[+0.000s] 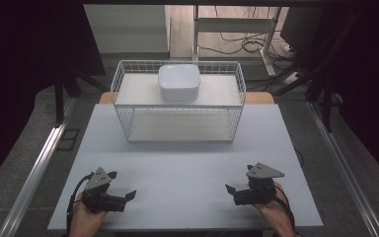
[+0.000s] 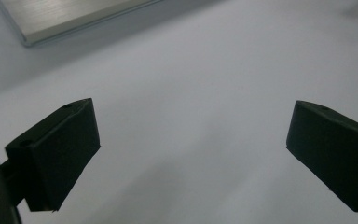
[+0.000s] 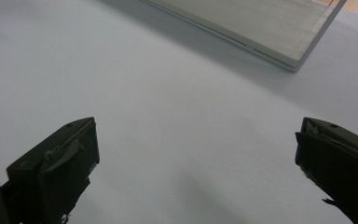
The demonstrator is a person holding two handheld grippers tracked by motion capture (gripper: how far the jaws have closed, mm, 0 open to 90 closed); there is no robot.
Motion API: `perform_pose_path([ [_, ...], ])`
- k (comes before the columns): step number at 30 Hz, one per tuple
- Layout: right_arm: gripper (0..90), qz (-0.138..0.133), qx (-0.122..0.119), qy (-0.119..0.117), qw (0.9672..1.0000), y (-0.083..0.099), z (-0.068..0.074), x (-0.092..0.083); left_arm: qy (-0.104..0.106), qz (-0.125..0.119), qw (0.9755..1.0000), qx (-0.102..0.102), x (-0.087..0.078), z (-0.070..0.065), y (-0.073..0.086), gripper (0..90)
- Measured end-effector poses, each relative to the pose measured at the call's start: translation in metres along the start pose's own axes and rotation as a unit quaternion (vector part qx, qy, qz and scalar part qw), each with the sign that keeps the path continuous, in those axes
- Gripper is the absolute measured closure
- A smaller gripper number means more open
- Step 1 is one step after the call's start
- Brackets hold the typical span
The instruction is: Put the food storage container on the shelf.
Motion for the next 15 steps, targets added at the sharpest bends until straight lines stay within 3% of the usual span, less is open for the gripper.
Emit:
perform_pose_path([
  [7,0.0,0.031,0.006,-0.006,0.9995,0.021,0.002,0.005,-0.003,0.03,0.9995,-0.009,0.004,0.003,0.015,2.3],
  [15,0.0,0.045,0.014,-0.009,0.9989,0.027,0.0,0.007,-0.01,0.051,0.9987,-0.003,0.01,0.003,0.02,2.1],
])
Point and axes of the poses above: each handheld gripper's, and its own axes: x roughly forward along the jaws, y roughly out of its underside, z roughly to its left, the point moved 9 cm from there along x, roughly forward along the jaws, and after that the axes turned 5 degrees about -y, right-handed, at the moved point
